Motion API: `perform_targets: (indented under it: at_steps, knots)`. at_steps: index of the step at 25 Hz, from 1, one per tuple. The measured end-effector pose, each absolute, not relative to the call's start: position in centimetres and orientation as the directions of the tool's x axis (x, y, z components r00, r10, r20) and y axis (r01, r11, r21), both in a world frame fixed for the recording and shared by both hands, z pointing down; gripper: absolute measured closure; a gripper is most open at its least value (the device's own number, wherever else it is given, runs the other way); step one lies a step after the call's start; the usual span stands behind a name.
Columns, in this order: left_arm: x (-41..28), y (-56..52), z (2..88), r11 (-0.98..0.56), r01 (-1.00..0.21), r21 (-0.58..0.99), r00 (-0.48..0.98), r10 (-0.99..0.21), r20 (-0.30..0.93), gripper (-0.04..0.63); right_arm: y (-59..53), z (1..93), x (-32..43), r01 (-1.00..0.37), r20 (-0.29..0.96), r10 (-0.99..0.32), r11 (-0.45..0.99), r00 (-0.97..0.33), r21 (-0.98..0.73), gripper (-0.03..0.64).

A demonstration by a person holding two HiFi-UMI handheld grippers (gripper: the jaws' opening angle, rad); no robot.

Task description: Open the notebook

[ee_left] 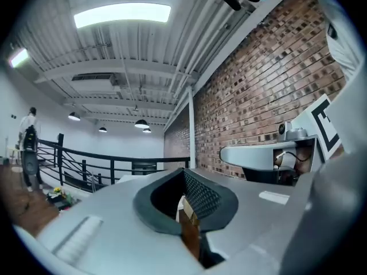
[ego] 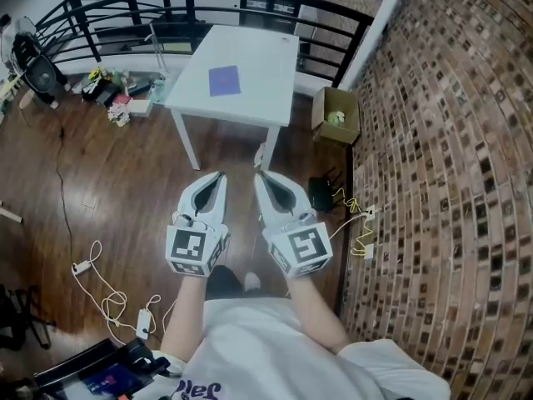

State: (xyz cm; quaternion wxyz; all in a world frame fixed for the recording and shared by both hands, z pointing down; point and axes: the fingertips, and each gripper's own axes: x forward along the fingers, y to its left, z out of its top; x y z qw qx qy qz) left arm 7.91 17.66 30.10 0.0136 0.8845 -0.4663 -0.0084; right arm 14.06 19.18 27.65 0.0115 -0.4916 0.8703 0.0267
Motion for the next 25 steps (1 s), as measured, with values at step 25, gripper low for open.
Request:
perform_targets:
  at_steps: [25]
  knots:
    - [-2.3, -28.0, 38.2, -0.59, -0.807, 0.035, 0.59, -0.801, 0.102, 0.58, -26.2, 40.4, 6.9, -0.815, 0.274, -0.774, 0.498, -0.571, -0.296, 0.626]
